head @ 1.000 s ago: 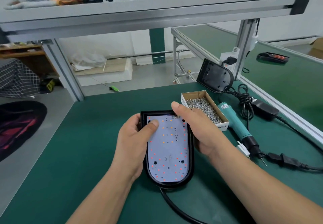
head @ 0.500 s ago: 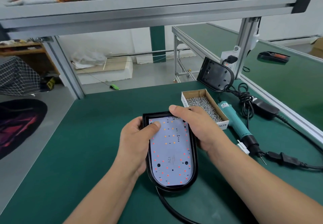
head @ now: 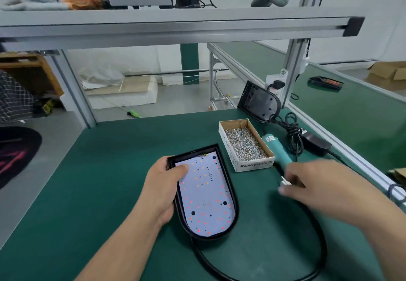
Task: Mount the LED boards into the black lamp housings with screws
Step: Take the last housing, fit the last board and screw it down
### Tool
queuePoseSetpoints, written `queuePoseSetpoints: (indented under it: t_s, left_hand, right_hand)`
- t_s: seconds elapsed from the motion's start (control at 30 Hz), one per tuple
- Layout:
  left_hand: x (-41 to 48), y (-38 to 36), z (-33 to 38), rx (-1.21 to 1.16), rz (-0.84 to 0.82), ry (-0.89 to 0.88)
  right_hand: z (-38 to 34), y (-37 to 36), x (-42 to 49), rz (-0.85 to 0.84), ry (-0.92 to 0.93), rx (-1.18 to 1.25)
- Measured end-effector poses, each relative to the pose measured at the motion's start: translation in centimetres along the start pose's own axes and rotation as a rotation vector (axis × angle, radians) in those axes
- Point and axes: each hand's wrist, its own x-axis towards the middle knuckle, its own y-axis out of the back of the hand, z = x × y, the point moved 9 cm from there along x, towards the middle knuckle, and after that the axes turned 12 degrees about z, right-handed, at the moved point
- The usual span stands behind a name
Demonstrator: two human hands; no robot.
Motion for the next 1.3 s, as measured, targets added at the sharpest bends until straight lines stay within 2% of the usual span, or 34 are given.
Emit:
queuePoseSetpoints:
  t_s: [0.1,0.27,0.4,0.47,0.57,0.67,0.73,0.8,0.9,0.97,1.03,1.1,1.2,1.3]
  left_hand:
    - [0.2,0.3,0.2,-0.011,0.029,0.008]
    - [0.1,0.1,0.2,-0.012,0.017,0.0]
    - [-0.4,-0.3,0.5,-0.001,-0.028,-0.019]
    - [-0.8,-0.8,0.6,0.001,-0.08,-0.021]
    - [-1.4,-1.7,0.7,0.007,-0.183,-0.028]
    - [-1.9,-2.3,0.3,0.044,-0.235,-0.018]
    - [-1.9,-2.3,-0.2,0.059,-0.24,0.022]
    - [-1.6,-2.3,-0.5,0.105,-0.241,0.026]
    - [-1.2,-1.5,0.0,0.298,-0.175,-0.088]
    - [-1.4,-1.2,0.6,0.459,-0.13,-0.192]
    - [-1.5,-1.2,0.9,0.545,-0.117,-0.244]
    - [-1.8,-1.4,1.1,0.602,-0.129,-0.283]
    - [-2.2,-1.2,1.7,0.654,-0.127,-0.322]
    - [-2.8,-1.2,2.7,0.683,-0.112,-0.383]
  right_hand:
    - [1.1,-2.2,-5.4,-0.028,-0.004,-0.206]
    - [-0.2,-2.5,-9.5,-0.125,-0.046,-0.129]
    - [-2.7,-2.8,-8.9,-0.163,-0.01,-0.129]
    - [-4.3,-2.9,-7.4,-0.13,0.024,-0.134]
    - [-6.9,-2.8,-3.4,0.029,0.086,0.012]
    - [-8.4,-1.8,1.6,0.175,0.071,0.289]
    - [-8.9,-1.2,4.8,0.22,0.056,0.465]
    - [-9.6,-1.0,7.3,0.2,0.064,0.54]
    - [-9.5,-0.9,8.8,0.226,0.051,0.657]
    - [-7.8,0.0,8.4,0.363,0.009,0.72]
    - [-5.2,0.8,7.6,0.488,-0.031,0.638]
    - [-2.2,0.8,6.9,0.487,-0.088,0.373]
    - [1.8,-1.2,5.8,0.32,-0.184,0.067]
    - [3.3,-4.1,4.8,0.117,-0.232,0.021]
